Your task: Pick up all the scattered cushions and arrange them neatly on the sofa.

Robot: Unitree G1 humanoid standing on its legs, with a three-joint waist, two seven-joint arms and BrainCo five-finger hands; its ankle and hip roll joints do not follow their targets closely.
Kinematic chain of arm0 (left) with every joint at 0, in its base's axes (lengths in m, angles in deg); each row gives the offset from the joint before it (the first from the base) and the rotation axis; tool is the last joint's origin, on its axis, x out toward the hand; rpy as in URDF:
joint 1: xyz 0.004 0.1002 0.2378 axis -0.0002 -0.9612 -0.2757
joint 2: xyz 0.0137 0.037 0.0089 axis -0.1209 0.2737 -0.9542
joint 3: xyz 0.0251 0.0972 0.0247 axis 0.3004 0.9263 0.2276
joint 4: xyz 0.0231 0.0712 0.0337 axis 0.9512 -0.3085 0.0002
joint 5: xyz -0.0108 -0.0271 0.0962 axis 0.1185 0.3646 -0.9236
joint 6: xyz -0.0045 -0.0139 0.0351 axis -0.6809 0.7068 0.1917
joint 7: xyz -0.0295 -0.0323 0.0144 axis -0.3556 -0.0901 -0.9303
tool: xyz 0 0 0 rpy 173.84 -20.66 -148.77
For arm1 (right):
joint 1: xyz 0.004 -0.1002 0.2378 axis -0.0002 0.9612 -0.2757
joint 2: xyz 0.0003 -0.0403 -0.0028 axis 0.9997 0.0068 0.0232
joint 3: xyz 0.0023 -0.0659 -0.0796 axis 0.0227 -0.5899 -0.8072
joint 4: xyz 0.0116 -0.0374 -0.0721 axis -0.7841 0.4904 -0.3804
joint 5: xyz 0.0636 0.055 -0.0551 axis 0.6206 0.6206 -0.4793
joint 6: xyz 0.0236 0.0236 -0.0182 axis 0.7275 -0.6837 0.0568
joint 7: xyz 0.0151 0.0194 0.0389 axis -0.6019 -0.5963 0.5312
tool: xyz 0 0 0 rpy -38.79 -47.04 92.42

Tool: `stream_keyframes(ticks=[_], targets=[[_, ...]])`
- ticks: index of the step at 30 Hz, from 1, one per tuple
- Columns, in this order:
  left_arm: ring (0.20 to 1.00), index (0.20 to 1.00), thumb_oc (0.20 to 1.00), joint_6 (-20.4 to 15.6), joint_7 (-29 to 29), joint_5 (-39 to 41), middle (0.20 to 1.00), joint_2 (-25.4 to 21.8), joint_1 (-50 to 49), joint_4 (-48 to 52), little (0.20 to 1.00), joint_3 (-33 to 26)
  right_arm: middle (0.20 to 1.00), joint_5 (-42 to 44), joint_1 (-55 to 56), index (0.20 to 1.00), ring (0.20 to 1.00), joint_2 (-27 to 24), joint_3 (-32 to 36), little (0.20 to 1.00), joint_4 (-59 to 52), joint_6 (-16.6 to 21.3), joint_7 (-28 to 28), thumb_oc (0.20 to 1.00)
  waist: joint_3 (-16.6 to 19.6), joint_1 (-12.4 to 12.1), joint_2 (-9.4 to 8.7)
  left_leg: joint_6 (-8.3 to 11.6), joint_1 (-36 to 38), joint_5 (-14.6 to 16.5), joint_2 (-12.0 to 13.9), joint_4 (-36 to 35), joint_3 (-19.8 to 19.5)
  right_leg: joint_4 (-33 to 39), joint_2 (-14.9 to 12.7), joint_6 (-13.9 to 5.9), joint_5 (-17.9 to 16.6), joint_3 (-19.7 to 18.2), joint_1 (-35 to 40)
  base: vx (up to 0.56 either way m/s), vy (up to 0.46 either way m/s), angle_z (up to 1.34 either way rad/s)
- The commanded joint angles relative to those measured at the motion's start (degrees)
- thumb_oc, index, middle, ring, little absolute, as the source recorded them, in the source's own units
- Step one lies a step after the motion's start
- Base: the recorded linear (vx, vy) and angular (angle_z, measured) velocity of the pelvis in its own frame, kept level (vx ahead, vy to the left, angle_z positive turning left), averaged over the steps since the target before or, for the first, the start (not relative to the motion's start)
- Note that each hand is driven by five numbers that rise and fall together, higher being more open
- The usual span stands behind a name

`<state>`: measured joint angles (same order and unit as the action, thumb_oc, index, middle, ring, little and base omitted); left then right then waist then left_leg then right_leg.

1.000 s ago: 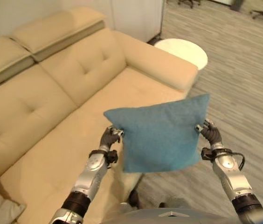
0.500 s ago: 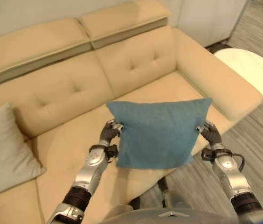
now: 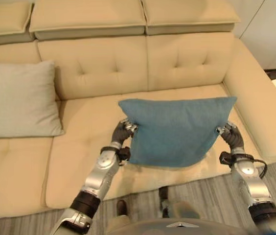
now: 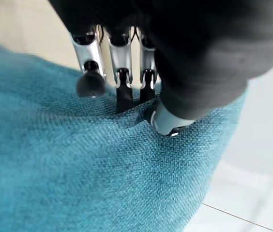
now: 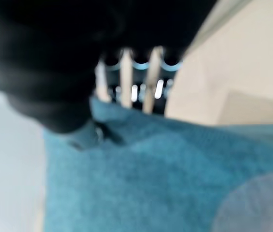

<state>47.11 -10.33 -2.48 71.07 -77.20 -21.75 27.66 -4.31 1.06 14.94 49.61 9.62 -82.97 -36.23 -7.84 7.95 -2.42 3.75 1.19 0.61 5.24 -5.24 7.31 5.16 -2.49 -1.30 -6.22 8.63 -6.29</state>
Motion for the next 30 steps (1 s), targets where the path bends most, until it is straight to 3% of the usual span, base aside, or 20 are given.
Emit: stream_keyframes(ticks=[1,6,14,23,30], targets=[[0.2,0.2,0.2,-6.8,0.2,-0.4,0.2,-0.7,4.6,8.0,0.2,-1.7,0.2,-0.7,-6.8,0.2,0.2,-0.5,0.5,0.2,-5.7,6.3,-1.0,0.2,5.5,-1.5,-1.54,0.22,-0.2,2.3,-1.9,1.8,-1.2,-2.9,-2.6,-6.35,6.0,-4.0,3.4,0.12,0.041,-0.02],[0.2,0.2,0.2,-8.1,4.0,-0.1,0.2,-1.8,11.4,7.1,0.2,-1.8,0.2,-1.4,-15.1,0.2,0.2,-1.7,-3.0,0.2,-5.5,6.2,-3.1,0.2,5.4,-3.2,-0.97,0.61,0.2,2.0,-1.8,0.3,-1.7,-2.1,-2.4,-6.21,6.1,-3.4,3.3,0.06,-0.005,0.07],[0.2,0.2,0.2,-9.4,7.9,0.4,0.2,-4.0,28.4,-0.5,0.2,3.4,0.2,-1.8,-29.7,0.2,0.2,-5.3,-9.9,0.2,0.2,4.7,-5.8,0.2,3.0,-3.3,0.36,1.59,-2.6,0.7,-1.4,0.2,-2.7,-2.6,-2.3,-6.27,5.6,-2.4,0.2,-0.04,-0.021,0.08],[0.2,0.2,0.2,-11.2,11.8,1.5,0.2,-7.2,50.7,-16.0,0.2,10.3,0.2,0.8,-54.2,0.2,0.2,-8.9,-17.6,0.2,15.3,5.4,-10.2,0.2,-1.0,-3.1,1.73,2.06,-13.1,-3.0,-0.9,0.9,-3.3,-8.8,-2.4,-6.19,4.5,-2.7,-13.2,-0.14,-0.002,0.0],[0.2,0.2,0.2,-12.5,12.9,2.5,0.2,-9.4,58.7,-22.5,0.2,11.6,0.2,1.5,-64.6,0.2,0.2,-12.5,-21.1,0.2,23.3,6.0,-11.8,0.2,-1.7,-3.3,3.01,3.4,-18.4,-5.4,-0.7,0.2,-3.9,-10.6,-3.0,-6.6,4.3,-1.5,-18.9,-0.04,0.004,-0.01]])
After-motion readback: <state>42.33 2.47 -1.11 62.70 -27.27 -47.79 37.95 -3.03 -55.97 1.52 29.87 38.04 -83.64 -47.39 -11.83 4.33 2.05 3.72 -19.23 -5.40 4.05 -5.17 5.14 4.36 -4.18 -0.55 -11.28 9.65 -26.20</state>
